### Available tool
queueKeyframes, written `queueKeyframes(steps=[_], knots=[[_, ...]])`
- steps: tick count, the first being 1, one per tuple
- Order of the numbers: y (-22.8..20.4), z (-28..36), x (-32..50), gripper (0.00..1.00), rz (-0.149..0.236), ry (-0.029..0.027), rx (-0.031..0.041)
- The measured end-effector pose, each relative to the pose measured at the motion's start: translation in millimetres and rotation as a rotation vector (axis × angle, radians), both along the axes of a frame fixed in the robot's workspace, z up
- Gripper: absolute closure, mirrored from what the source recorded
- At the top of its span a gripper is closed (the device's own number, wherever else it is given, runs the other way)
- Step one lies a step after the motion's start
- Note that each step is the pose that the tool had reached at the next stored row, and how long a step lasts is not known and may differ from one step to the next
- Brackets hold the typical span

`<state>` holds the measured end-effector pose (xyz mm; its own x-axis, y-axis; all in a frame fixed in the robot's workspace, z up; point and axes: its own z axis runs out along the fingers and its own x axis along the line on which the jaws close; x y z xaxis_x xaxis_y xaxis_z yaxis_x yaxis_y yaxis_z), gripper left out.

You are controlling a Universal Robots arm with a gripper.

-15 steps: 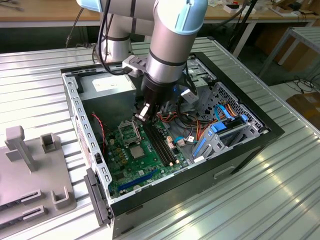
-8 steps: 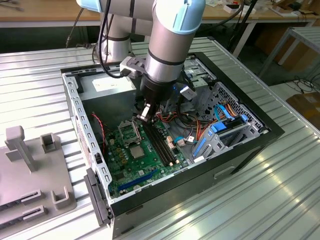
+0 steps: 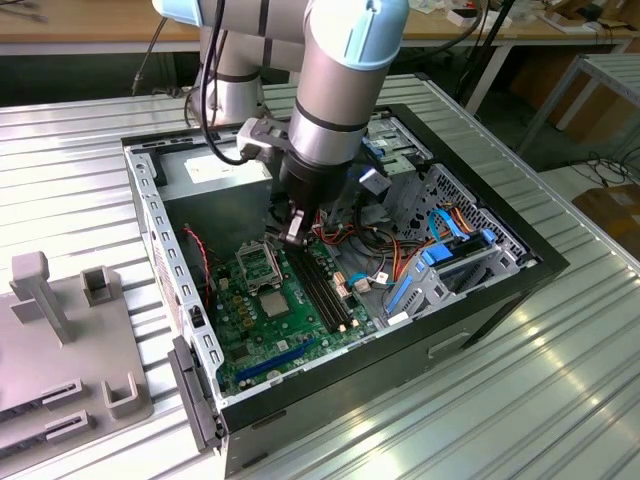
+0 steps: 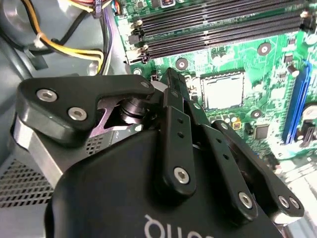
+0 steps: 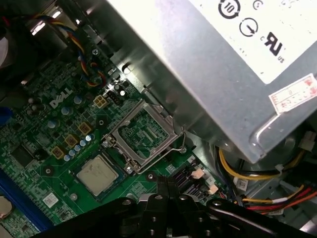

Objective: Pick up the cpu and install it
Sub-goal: 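Close the cpu cover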

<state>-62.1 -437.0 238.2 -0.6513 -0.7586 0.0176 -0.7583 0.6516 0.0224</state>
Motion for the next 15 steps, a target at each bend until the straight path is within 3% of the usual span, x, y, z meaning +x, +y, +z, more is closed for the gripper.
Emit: queueKeyframes(steps=[6, 10, 15], knots=[[2.2, -1.2, 0.0, 0.87, 0.1, 0.0001, -0.0001], [4.2, -1.6, 0.0, 0.87, 0.143, 0.0001, -0.0001], [14.2, -2.0, 0.8, 0.87, 0.156, 0.0, 0.0]])
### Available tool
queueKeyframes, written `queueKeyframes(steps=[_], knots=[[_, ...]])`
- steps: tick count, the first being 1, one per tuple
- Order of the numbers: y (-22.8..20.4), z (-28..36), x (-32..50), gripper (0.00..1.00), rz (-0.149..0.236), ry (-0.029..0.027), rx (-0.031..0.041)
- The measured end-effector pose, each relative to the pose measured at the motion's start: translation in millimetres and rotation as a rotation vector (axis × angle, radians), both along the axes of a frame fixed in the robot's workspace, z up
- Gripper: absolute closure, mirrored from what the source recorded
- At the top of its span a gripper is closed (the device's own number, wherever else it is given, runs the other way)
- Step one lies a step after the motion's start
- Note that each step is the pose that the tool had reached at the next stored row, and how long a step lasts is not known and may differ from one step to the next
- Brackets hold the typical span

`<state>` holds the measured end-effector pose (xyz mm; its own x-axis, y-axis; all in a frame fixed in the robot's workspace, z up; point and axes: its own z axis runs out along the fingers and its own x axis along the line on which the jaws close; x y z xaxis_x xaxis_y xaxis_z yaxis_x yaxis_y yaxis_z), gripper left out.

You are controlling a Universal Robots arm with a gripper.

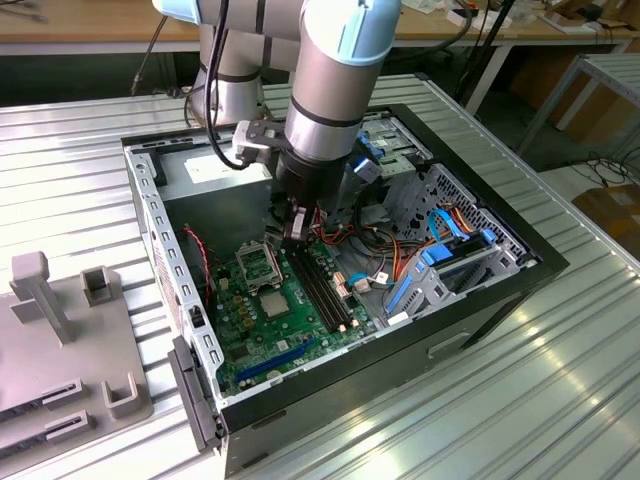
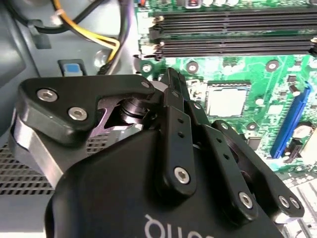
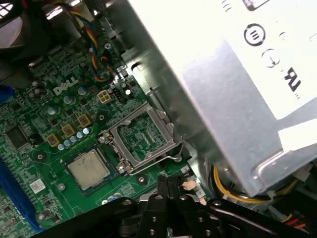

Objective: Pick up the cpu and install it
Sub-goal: 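Close the cpu cover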

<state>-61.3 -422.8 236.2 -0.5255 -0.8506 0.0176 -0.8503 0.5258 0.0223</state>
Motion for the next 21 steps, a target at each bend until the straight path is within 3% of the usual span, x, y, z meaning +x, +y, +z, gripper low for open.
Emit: queueKeyframes(steps=[7, 11, 21], knots=[[8.1, -0.7, 0.5, 0.87, 0.025, 0.0, 0.0003], [8.4, -1.7, 0.5, 0.87, 0.035, 0.0, 0.0016], [8.4, -8.8, 0.5, 0.87, 0.037, -0.0006, 0.0344]])
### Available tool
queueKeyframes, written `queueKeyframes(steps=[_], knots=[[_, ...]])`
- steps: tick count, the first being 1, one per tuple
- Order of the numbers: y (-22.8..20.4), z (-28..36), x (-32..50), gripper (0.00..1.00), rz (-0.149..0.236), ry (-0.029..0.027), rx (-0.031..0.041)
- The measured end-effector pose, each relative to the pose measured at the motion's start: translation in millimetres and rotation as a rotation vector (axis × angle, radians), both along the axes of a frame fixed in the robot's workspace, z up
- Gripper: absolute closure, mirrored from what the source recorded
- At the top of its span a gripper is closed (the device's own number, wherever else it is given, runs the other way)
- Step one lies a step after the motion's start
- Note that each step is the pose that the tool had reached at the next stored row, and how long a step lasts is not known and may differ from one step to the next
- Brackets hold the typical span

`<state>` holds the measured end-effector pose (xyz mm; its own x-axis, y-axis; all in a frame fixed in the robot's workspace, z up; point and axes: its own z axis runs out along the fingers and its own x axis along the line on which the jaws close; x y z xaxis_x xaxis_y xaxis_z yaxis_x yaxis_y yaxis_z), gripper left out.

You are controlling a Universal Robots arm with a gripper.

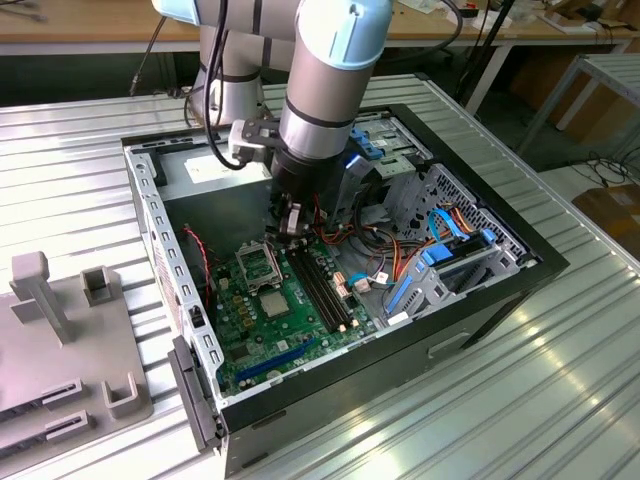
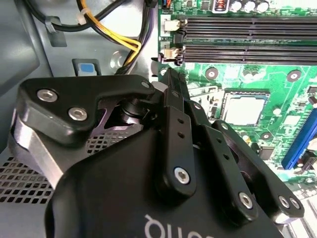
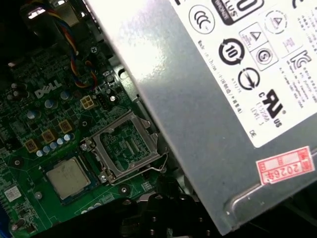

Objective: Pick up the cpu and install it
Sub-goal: 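Close the cpu cover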

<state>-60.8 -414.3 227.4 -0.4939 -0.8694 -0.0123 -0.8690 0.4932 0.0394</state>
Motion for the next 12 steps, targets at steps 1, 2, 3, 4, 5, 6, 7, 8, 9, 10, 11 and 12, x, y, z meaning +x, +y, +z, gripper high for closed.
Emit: queueKeyframes(steps=[1, 2, 3, 4, 5, 6, 7, 8, 9, 10, 11, 12], knots=[[0.0, -0.5, 0.0, 0.87, 0.0, 0.0, 0.0035], [0.0, -1.1, 0.0, 0.87, 0.0, 0.0, 0.0076], [0.0, -1.5, 0.0, 0.87, 0.0, 0.0, 0.0115], [0.0, -2.1, 0.0, 0.87, 0.0, 0.0, 0.0162], [0.0, -2.8, 0.0, 0.87, 0.0, 0.0, 0.0206], [0.0, -3.5, 0.0, 0.87, 0.0, 0.0, 0.0261], [-0.1, -4.6, 0.0, 0.87, 0.0, 0.0, 0.0359], [-0.2, -5.2, 0.0, 0.87, 0.0, 0.0, 0.0415], [-0.8, -6.0, 0.0, 0.87, 0.0, 0.0001, 0.047], [-2.3, -7.0, 0.0, 0.87, 0.0, 0.0001, 0.0522], [-3.5, -7.6, 0.0, 0.87, 0.0, 0.0001, 0.0555], [-5.1, -8.4, 0.0, 0.87, 0.0, 0.0, 0.0591]])
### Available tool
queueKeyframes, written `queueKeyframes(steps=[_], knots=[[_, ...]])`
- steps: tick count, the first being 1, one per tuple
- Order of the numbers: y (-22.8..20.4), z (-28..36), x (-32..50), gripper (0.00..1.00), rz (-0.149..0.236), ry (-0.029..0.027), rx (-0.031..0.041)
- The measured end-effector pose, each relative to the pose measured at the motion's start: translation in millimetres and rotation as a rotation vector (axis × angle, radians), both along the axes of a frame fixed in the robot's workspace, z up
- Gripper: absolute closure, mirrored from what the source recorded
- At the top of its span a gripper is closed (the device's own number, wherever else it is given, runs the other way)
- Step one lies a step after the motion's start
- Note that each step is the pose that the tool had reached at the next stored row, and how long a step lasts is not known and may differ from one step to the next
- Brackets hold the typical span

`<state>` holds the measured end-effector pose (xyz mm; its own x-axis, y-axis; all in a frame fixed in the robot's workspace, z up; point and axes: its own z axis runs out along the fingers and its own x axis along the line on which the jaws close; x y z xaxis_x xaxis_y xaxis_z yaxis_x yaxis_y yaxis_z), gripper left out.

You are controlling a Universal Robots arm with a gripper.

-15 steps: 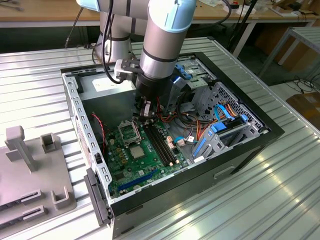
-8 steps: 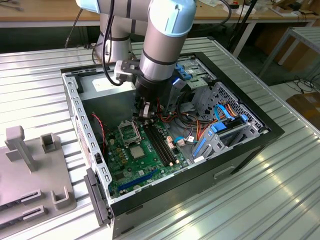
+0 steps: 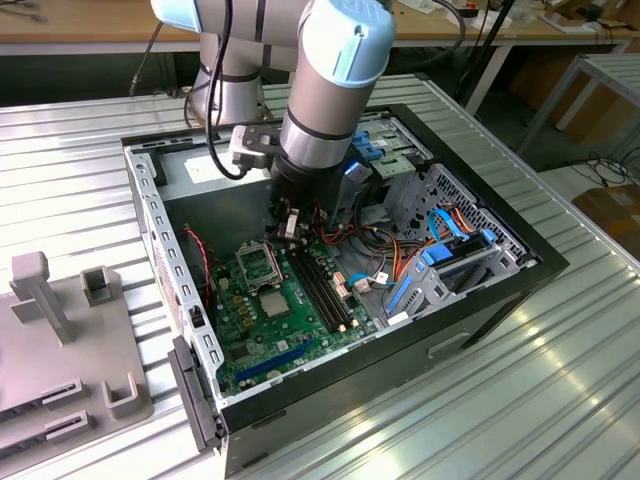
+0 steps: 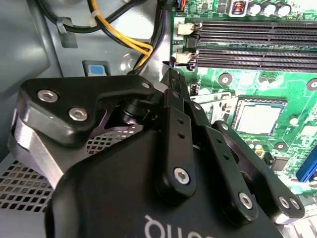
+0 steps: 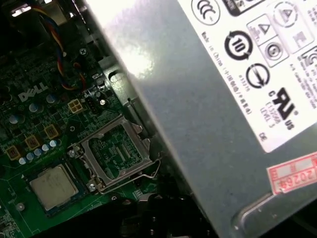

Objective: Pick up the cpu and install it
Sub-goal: 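Close the cpu cover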

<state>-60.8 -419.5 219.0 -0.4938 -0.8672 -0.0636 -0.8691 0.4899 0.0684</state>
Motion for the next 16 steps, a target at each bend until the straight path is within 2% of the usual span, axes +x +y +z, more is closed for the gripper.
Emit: queueKeyframes(steps=[4, 7, 8, 11, 13, 14, 16], knots=[[-2.3, -2.9, 0.0, 0.87, 0.0, -0.0001, 0.0175], [-2.7, -4.9, 0.0, 0.87, 0.0, 0.0, 0.0354], [-4.3, -5.4, 0.0, 0.87, 0.0, 0.0, 0.0548], [-9.3, -5.8, 0.0, 0.87, 0.0, -0.0001, 0.0918], [-10.8, -6.1, 0.0, 0.87, 0.0, 0.0, 0.1094], [-11.4, -6.3, 0.0, 0.87, 0.0, -0.0001, 0.1159], [-11.9, -6.6, -0.1, 0.87, 0.0, -0.0001, 0.1199]])
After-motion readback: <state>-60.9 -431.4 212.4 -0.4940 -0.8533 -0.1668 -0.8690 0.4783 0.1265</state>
